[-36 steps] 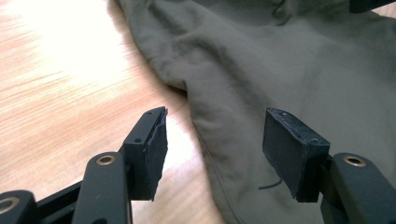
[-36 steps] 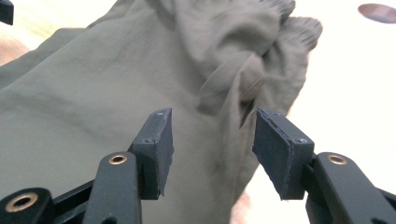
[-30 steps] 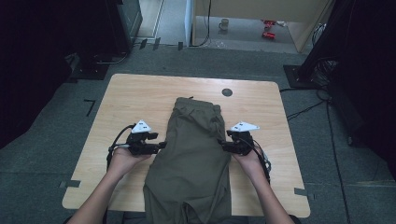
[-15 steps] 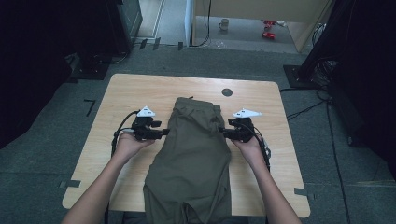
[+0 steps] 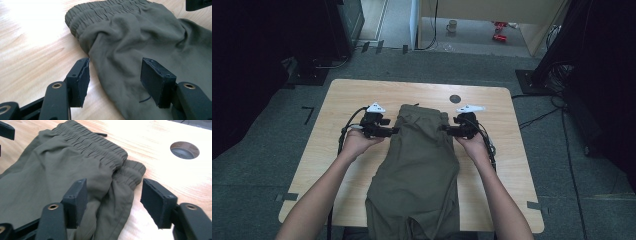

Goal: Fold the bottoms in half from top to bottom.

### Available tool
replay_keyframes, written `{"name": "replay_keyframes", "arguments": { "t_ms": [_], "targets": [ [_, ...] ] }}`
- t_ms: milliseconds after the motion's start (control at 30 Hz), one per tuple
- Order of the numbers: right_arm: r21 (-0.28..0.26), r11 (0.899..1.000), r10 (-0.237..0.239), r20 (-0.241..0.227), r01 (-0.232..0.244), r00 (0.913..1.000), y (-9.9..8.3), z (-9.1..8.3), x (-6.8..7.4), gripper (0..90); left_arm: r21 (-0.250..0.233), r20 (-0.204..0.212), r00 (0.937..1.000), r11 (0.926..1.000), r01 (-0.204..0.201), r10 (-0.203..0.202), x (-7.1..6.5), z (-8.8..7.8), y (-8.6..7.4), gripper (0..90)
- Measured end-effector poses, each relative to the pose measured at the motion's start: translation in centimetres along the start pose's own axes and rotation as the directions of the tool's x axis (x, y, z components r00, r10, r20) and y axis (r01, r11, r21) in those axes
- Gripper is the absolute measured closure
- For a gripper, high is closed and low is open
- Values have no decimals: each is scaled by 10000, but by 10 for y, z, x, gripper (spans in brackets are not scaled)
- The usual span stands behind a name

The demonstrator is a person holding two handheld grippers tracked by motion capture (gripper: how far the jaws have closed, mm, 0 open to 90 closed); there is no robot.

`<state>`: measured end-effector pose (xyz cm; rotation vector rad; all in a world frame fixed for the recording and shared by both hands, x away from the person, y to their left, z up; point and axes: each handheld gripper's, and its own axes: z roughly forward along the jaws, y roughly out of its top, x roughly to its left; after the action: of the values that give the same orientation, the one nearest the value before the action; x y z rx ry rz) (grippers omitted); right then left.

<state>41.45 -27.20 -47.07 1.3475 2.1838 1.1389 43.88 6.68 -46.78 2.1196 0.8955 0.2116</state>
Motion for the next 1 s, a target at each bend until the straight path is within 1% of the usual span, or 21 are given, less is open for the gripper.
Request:
{"name": "replay_keyframes", "arguments": {
  "t_ms": [67,100,200,233,267,300,333,367,400,433,500,533,600,633,733,800,833,867,900,1000],
  "targets": [
    [64,10000,-30,62,30,10000,4,4,0,364,-51,-13,9999,9999,107,-107,4,3,3,408],
    [-21,10000,-86,80,86,9999,5,6,-1,364,-26,-22,9999,9999,157,-157,6,4,4,408],
    [45,9999,-112,94,111,9999,11,10,-1,363,93,-212,9996,9998,187,-185,12,10,8,405],
    [57,9999,-120,122,119,9999,12,11,-1,365,-85,-241,9996,9998,169,-171,14,11,7,406],
    [-1,9999,-105,110,105,9999,14,13,-1,369,-216,-215,9993,9993,296,-301,16,13,8,409],
    [-172,9998,-103,72,104,9999,15,15,-2,375,-352,-169,9986,9982,489,-495,18,14,8,415],
    [-283,9996,-47,26,47,10000,15,17,-2,374,-403,-165,9982,9976,562,-569,19,15,8,417],
    [-273,9996,16,-10,-16,10000,16,18,-2,365,-363,-164,9982,9977,569,-575,21,18,9,417],
    [-37,9999,136,-123,-136,9998,18,22,-2,345,29,-232,9986,9988,483,-482,21,21,11,418],
    [67,9999,117,-72,-116,9999,19,26,-1,344,312,-301,9988,9987,392,-383,21,25,14,412],
    [154,9999,51,-26,-51,10000,21,31,1,344,40,-329,9993,9998,191,-190,19,27,16,416],
    [162,9999,50,-34,-49,10000,22,33,1,344,16,-317,9993,9998,187,-186,17,28,17,415],
    [4,10000,21,61,-21,10000,23,36,2,343,308,-254,9996,9994,160,-153,16,33,21,405],
    [-46,10000,39,85,-39,10000,23,37,2,334,410,-317,9995,9991,54,-41,15,36,24,397],
    [-78,9993,353,59,-353,9994,21,44,-2,300,385,-326,9994,9992,97,-85,13,42,28,394],
    [22,9976,698,91,-698,9975,19,47,-4,293,503,-161,9998,9987,104,-96,13,46,29,392],
    [54,9965,831,80,-832,9965,18,49,-5,286,634,-194,9998,9980,54,-42,12,49,29,391],
    [112,9959,891,147,-892,9959,17,50,-7,277,679,-271,9996,9977,-9,27,12,51,29,385],
    [171,9962,854,175,-857,9962,16,52,-7,266,711,-282,9996,9975,-16,37,12,52,28,383],
    [513,9938,968,325,-984,9948,13,56,-10,242,722,-329,9994,9974,88,-64,13,56,28,369]
  ]
}}
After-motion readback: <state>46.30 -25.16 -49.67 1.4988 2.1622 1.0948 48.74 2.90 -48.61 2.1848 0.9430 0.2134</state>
